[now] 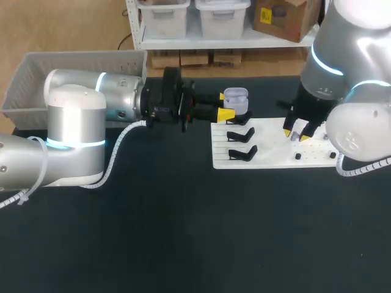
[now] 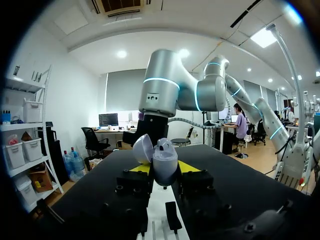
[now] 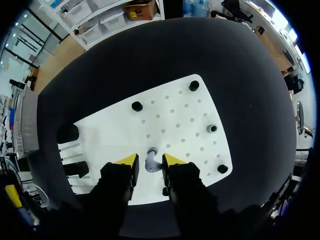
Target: Pick up each earbud case from the left stands, insert the matching earbuds, close the lid, and place the case in the box.
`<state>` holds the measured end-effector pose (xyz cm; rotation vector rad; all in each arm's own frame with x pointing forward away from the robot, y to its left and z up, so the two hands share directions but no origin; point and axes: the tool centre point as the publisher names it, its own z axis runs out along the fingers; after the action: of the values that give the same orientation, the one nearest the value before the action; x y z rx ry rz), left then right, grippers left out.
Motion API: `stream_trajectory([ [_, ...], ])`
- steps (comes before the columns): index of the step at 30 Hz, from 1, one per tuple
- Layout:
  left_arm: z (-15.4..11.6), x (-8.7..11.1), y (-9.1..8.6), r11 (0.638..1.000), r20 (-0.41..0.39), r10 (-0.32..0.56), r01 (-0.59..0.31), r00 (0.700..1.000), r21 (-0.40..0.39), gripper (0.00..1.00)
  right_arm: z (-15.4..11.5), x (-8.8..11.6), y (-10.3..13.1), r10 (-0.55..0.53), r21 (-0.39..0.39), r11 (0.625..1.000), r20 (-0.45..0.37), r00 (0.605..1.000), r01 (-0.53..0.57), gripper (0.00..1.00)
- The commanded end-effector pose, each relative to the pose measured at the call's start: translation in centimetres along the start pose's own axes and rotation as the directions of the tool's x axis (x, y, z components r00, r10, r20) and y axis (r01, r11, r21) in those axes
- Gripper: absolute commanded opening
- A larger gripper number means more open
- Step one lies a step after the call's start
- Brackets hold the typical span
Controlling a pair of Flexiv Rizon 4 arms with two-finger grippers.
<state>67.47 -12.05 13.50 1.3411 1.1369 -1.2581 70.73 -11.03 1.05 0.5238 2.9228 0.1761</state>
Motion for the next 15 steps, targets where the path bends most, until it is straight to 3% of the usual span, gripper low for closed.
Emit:
stream_trajectory([
  [1,0.02,0.09,-0.02,1.0,0.002,0.002,-0.002,1.0,-0.002,0.0,0.06,0.01,-0.03,-0.001,-0.001,1.0,0.0,1.0,0.001,0.29],
  [5,0.02,0.09,-0.02,1.0,0.002,0.002,-0.002,1.0,-0.002,0.0,0.07,0.04,-0.04,0.001,0.002,1.0,0.002,1.0,-0.001,0.26],
  [7,0.02,0.09,-0.02,1.0,0.002,0.002,-0.002,1.0,-0.002,0.0,0.06,0.06,-0.06,0.002,0.004,1.0,0.003,1.0,-0.002,0.2],
  [8,0.02,0.09,-0.02,1.0,0.002,0.002,-0.002,1.0,-0.002,0.0,0.03,0.09,-0.09,0.003,0.005,1.0,0.004,1.0,-0.003,0.05],
  [9,0.02,0.09,-0.02,1.0,0.002,0.002,-0.002,1.0,-0.002,0.0,-0.01,0.11,-0.11,0.003,0.006,1.0,0.006,1.0,-0.003,0.0],
  [15,0.02,0.09,-0.02,1.0,0.002,0.002,-0.002,1.0,-0.002,0.0,-0.73,0.64,-0.13,0.004,0.008,1.0,0.013,1.0,-0.004,0.0],
])
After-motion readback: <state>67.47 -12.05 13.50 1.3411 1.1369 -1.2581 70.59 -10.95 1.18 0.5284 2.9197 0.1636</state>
